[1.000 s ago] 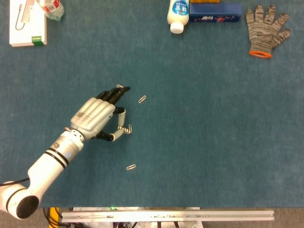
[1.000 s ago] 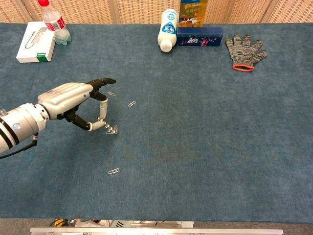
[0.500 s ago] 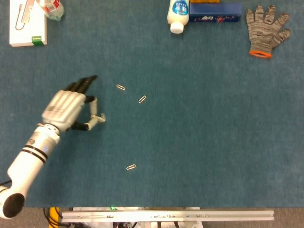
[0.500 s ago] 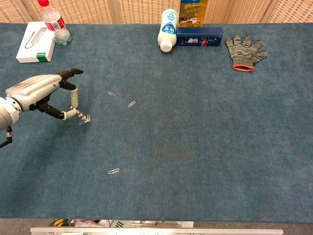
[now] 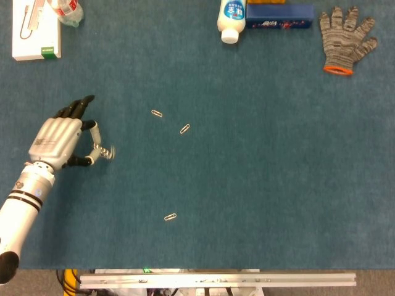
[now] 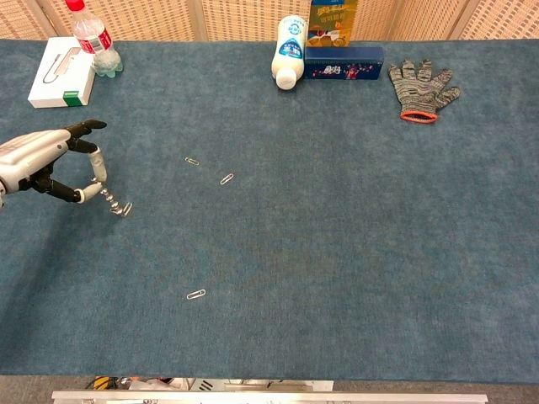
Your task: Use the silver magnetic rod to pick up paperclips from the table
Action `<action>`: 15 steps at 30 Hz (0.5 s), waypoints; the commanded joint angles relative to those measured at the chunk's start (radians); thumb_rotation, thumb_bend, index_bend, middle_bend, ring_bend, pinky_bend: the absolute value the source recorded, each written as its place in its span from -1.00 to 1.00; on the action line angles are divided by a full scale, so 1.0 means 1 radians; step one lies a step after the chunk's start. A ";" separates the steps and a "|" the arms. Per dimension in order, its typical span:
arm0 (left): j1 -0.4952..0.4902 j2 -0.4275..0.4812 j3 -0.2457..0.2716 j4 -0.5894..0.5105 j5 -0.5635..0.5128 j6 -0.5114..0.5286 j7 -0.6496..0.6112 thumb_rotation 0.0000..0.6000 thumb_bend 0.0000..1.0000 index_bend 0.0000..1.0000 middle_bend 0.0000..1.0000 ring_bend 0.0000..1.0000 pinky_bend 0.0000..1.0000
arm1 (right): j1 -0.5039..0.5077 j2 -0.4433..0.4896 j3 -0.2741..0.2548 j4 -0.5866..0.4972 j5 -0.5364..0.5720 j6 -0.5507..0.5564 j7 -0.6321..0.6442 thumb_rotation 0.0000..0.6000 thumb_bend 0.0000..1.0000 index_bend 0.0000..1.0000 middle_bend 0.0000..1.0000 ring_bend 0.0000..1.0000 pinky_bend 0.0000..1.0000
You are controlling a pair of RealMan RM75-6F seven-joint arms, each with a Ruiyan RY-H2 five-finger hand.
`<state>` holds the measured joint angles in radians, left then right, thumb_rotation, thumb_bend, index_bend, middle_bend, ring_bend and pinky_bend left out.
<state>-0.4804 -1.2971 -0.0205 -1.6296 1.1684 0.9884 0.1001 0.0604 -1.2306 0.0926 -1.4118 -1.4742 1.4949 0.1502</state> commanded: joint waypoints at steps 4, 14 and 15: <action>0.008 0.013 0.005 0.000 -0.004 -0.005 -0.001 1.00 -0.29 -0.60 -1.00 -1.00 -0.75 | -0.001 0.002 -0.001 -0.001 0.003 -0.001 0.000 1.00 -1.00 -0.59 -0.61 -0.62 -0.30; 0.057 0.061 -0.001 -0.018 -0.007 0.079 0.019 1.00 -0.29 -0.61 -1.00 -1.00 -0.75 | -0.002 0.003 0.002 -0.003 0.003 0.003 -0.002 1.00 -1.00 -0.59 -0.61 -0.62 -0.30; 0.065 0.066 -0.001 -0.021 -0.007 0.094 0.026 1.00 -0.29 -0.56 -1.00 -1.00 -0.75 | -0.002 0.003 0.002 -0.005 0.004 0.004 -0.004 1.00 -1.00 -0.59 -0.61 -0.62 -0.30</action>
<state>-0.4306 -1.2422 -0.0202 -1.6444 1.1632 1.0591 0.1130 0.0587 -1.2274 0.0946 -1.4166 -1.4708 1.4984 0.1467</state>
